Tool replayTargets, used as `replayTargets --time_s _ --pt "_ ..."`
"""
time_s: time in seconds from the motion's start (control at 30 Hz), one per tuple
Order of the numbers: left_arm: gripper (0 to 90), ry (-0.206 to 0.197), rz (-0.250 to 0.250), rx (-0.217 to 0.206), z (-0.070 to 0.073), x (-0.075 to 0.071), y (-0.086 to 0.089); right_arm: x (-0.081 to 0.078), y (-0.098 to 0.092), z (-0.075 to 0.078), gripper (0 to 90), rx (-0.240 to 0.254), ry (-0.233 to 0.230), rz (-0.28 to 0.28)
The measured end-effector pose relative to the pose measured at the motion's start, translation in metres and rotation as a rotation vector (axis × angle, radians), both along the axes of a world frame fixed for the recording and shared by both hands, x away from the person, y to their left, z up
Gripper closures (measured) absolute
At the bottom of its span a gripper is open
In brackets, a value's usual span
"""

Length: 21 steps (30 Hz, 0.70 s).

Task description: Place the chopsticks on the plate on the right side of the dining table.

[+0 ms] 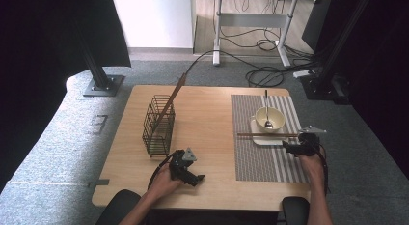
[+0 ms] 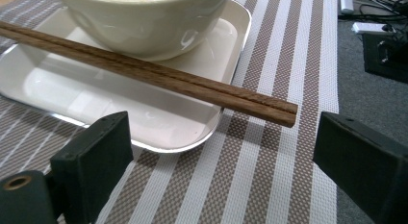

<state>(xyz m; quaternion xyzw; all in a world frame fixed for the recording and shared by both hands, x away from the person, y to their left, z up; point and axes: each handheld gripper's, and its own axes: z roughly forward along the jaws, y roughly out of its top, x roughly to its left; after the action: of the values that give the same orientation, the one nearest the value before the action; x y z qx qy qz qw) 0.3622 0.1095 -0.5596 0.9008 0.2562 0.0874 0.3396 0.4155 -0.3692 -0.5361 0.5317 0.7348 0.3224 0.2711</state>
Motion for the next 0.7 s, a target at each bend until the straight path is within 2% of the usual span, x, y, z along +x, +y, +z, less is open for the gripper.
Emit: replayTargets --time_s 0.1,0.37,0.43,0.5,0.7 --pt "0.0 0.000 0.000 0.000 0.000 0.000 0.000 -0.007 -0.001 0.005 1.8 0.008 0.002 0.012" --pt "0.0 0.000 0.000 0.000 0.000 0.000 0.000 -0.032 -0.002 0.022 0.4 0.024 -0.004 0.044" --pt "0.0 0.000 0.000 0.000 0.000 0.000 0.000 -0.035 -0.001 0.023 0.3 0.023 -0.004 0.049" --pt "0.0 0.000 0.000 0.000 0.000 0.000 0.000 -0.046 0.004 0.032 0.3 0.013 0.001 0.068" --pt "0.0 0.000 0.000 0.000 0.000 0.000 0.000 -0.062 0.018 0.043 0.0 0.017 0.013 0.108"
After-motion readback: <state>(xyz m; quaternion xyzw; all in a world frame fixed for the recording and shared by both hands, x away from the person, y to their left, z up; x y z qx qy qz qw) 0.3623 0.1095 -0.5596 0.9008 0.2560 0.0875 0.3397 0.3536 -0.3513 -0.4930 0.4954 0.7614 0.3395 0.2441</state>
